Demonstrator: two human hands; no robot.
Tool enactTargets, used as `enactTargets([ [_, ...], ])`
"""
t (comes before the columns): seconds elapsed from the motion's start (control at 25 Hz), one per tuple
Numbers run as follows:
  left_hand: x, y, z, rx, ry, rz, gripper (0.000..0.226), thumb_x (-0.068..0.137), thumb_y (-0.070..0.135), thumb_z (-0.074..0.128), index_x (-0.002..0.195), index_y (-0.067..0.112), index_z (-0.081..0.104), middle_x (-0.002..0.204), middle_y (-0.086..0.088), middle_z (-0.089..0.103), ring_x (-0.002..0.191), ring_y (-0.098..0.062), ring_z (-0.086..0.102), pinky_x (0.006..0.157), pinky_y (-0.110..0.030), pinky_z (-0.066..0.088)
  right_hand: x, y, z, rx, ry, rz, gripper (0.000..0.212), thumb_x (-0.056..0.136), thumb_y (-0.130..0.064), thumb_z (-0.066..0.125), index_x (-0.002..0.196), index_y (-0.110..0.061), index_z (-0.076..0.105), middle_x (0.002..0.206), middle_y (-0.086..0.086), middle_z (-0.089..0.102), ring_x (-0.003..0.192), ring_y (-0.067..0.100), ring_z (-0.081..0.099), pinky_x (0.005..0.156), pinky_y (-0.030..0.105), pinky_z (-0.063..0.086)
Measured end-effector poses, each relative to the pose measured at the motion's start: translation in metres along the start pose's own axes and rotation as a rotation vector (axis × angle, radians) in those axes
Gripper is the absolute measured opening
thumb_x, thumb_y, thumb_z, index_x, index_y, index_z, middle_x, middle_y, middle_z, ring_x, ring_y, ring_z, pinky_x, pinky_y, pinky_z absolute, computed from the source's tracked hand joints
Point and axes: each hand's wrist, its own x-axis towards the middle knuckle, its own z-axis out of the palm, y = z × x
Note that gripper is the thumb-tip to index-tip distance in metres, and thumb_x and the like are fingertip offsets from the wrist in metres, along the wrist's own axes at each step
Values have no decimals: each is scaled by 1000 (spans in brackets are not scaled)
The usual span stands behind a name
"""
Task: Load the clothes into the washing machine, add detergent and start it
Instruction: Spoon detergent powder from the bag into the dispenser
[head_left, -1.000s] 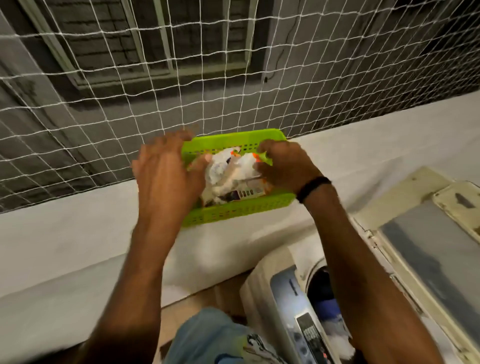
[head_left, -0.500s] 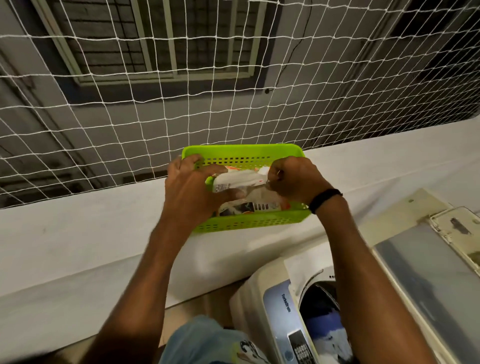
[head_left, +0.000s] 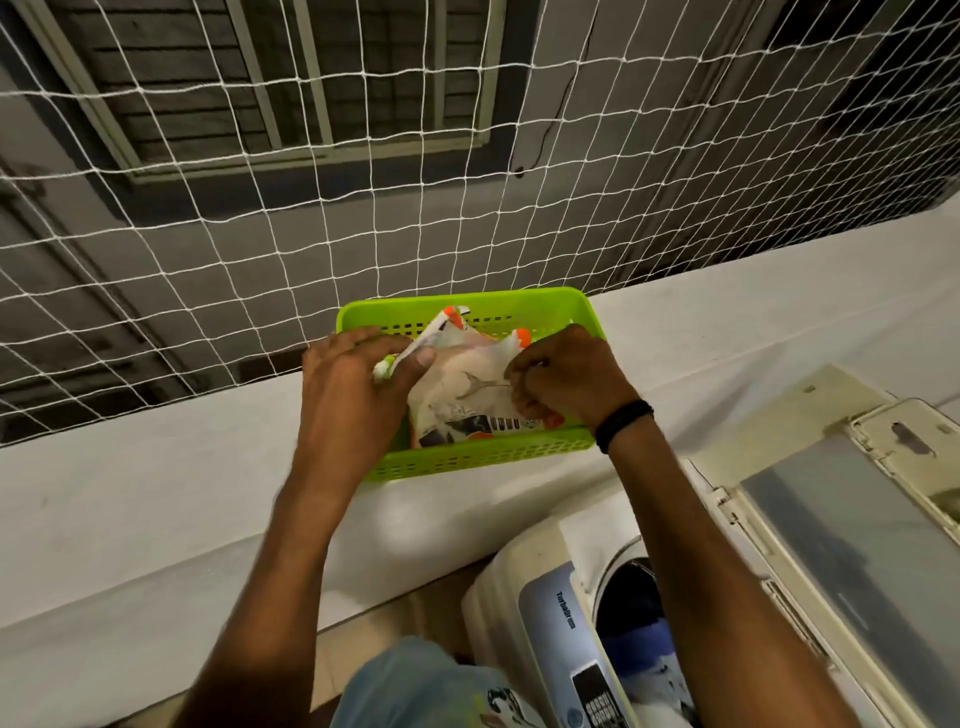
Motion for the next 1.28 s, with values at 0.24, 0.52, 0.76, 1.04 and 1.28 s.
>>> enactTargets([
  [0.24,-2,0,0,-60,34,-24,33,89,55,59,102,28,75,112,3,70,113,-21,58,102,-48,39,4,-3,2,229,-75,136,13,79,1,60,77,3,73,72,29,70,58,31,65,46,28,47],
  [0.52,-4,4,-3,-88,34,-31,31,90,52,61,99,26,75,108,3,70,109,-21,58,101,-47,40,10,-3,5,-220,31,54,20,87,-16,57,91,-5,74,79,11,73,63,24,70,48,25,50],
  [0.76,-8,13,-8,-96,48,-35,28,88,46,66,96,21,76,105,1,72,107,-19,56,100,-45,40,3,-11,3,-73,-115,127,15,73,-6,63,77,-6,78,60,10,68,46,21,56,40,23,41],
  [1.04,-6,7,-6,-112,25,-22,40,85,59,59,92,23,76,98,5,73,101,-20,63,95,-51,44,-4,-7,-12,169,-3,220,17,75,-9,64,88,2,71,67,13,66,52,27,60,50,30,50],
  [1.28,-6,7,-6,-86,31,-24,42,86,59,56,95,24,76,102,4,73,104,-21,62,98,-49,43,-20,-5,-35,344,-62,112,17,85,11,53,84,17,69,66,23,63,48,30,58,48,26,49],
])
